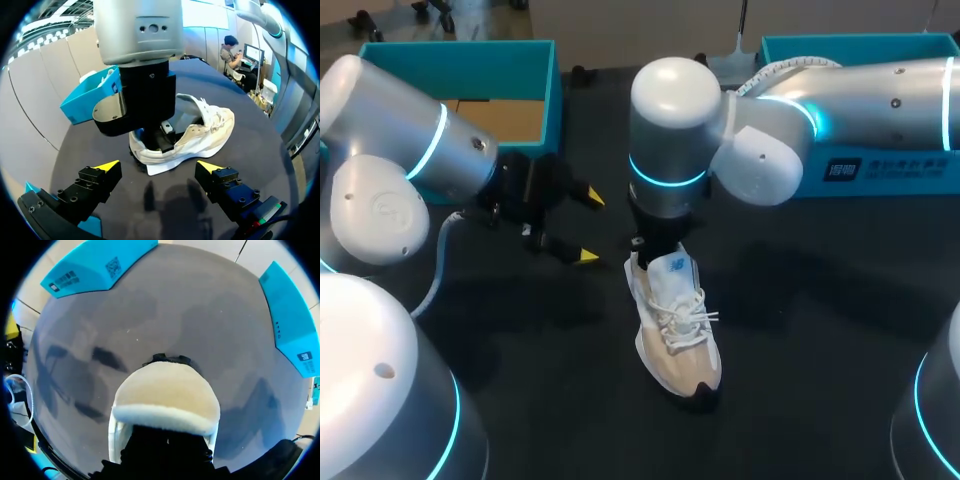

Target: Take the shoe out of the shoebox, open the shoe tongue, remove and reinsert the insole, then place the shoe into the shoebox

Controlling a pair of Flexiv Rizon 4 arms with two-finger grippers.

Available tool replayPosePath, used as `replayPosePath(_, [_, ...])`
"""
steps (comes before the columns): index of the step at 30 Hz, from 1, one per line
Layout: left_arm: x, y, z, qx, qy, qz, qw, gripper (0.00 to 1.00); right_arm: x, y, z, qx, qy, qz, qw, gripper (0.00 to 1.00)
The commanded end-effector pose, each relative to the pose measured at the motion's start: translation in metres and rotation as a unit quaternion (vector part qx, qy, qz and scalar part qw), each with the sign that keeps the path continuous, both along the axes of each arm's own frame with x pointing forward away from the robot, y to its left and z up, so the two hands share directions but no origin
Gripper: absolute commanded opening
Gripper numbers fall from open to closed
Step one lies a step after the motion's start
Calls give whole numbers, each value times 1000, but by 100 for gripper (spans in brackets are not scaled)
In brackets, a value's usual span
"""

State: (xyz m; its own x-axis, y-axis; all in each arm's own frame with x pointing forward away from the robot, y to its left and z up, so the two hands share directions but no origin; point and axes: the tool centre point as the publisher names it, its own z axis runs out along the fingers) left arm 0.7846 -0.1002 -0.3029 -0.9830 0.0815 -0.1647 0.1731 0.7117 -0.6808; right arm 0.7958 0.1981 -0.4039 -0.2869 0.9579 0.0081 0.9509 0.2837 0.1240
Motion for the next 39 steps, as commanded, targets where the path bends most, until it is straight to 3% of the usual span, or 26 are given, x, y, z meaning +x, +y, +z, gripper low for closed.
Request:
replayPosePath(1, [1,13,13,13,3,-18,1000,100,-1,-2,-6,-1,-1,-3,1000,0])
replayPosePath(9, [8,37,38,26,-9,-37,999,100,-4,-3,-3,-6,2,-7,1000,0])
replayPosePath(20, [15,70,64,60,-22,-56,996,100,-8,-7,23,-30,6,0,1000,0])
replayPosePath(27, [17,80,84,70,-33,-60,995,100,-21,-10,40,-59,63,31,996,0])
replayPosePath(39, [25,96,91,98,-42,-26,994,100,-55,-19,58,-92,137,49,985,0])
